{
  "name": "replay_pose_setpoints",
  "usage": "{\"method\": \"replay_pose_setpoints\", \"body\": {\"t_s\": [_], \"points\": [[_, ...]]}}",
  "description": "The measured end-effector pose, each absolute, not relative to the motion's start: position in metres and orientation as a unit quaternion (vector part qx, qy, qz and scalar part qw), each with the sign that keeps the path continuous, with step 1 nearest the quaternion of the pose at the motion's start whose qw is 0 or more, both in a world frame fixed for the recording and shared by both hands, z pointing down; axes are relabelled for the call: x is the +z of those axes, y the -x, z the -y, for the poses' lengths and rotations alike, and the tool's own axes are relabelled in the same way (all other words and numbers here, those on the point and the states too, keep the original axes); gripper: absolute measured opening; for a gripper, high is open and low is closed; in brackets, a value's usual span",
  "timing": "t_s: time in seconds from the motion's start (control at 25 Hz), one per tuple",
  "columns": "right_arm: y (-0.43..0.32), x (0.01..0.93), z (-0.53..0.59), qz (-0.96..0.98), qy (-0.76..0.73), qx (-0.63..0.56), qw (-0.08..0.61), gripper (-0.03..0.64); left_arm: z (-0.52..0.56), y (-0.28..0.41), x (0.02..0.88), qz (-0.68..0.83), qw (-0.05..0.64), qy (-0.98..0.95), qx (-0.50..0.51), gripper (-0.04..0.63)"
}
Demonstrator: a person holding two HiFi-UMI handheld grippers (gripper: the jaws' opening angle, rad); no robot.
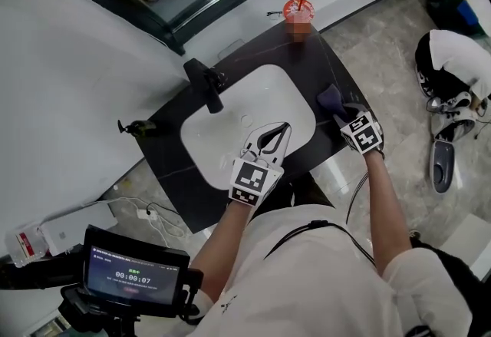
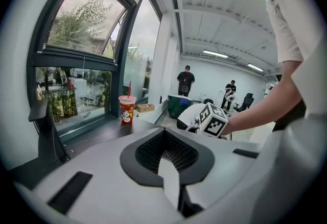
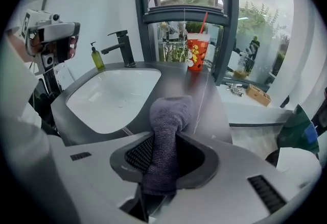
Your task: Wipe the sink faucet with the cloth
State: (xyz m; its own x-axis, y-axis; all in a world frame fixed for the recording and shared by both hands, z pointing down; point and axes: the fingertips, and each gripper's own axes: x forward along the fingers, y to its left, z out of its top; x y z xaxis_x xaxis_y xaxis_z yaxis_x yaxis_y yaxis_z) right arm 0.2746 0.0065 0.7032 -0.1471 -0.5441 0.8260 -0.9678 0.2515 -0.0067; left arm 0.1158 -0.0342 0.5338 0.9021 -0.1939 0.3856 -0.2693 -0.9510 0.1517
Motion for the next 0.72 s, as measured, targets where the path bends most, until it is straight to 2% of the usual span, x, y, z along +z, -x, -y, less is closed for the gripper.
{"method": "replay_pose_setpoints", "body": {"t_s": [0.44, 0.72], "points": [[-0.215, 0.591, 0.037, 0.778, -0.518, 0.223, 0.277, 0.114, 0.059, -0.086, 0.497, 0.180, 0.097, -0.967, 0.149, -0.005], [-0.139, 0.535, 0.100, 0.851, -0.426, 0.133, 0.277, 0.114, 0.084, -0.026, 0.474, 0.272, 0.088, -0.950, 0.123, -0.005]]}}
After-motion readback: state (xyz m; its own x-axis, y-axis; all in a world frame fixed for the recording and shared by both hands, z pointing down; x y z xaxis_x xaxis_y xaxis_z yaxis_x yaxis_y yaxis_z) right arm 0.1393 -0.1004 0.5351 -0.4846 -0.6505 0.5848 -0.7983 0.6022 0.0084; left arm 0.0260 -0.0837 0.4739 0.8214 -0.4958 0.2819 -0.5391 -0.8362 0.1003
